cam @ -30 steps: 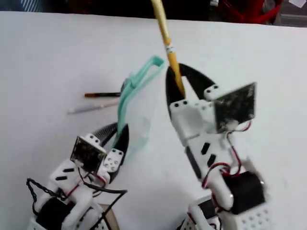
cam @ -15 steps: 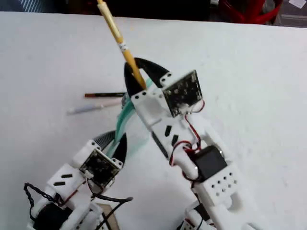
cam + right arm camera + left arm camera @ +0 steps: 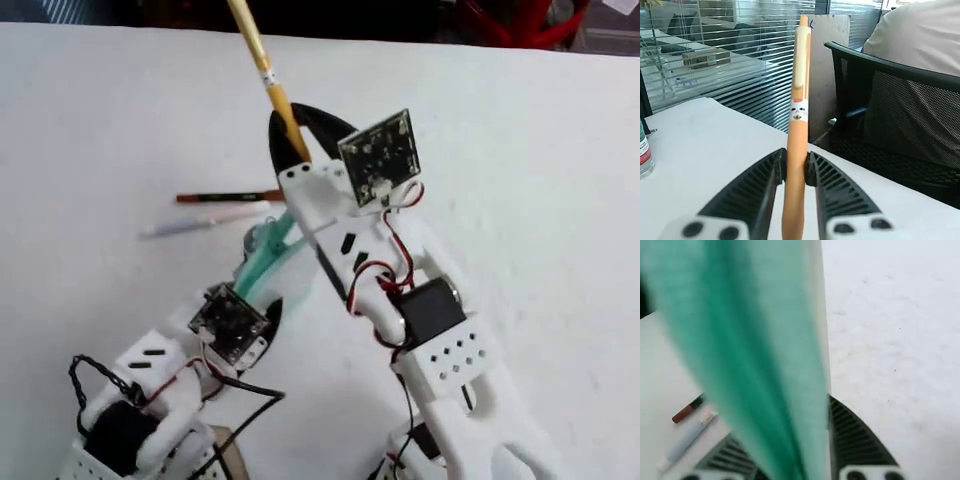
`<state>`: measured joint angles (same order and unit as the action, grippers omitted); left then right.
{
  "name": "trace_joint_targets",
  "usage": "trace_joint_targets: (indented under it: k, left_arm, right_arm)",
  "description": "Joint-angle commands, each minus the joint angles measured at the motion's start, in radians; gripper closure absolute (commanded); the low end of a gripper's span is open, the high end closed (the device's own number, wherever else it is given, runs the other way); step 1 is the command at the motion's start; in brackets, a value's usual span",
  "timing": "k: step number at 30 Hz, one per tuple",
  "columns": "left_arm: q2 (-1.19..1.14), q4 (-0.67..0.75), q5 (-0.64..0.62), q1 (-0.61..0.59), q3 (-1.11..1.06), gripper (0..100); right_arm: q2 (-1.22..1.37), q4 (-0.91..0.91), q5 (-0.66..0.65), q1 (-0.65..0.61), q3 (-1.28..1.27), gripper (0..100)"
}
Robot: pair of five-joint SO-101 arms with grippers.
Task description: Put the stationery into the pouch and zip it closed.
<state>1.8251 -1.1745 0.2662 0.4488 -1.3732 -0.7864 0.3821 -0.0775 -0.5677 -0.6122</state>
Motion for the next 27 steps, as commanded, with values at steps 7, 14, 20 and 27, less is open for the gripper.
trace_joint_targets:
  k: [7,14,20,27]
  left_arm:
    - [0.007,0.026,-0.203,-0.120,0.034,77]
    - [0.007,-0.009,-0.207,-0.124,0.069,77]
    - [0.007,-0.002,-0.207,-0.116,0.071,77]
    - [0.007,0.006,-0.206,-0.124,0.068,77]
  right_arm:
    - [-0.102,0.185,0.012,0.028,0.187,98.0]
    - [-0.139,0.535,-0.371,0.039,0.330,98.0]
    - [-0.036,1.015,-0.779,0.038,0.641,98.0]
    - [0.137,1.320,-1.177,0.111,0.925,98.0]
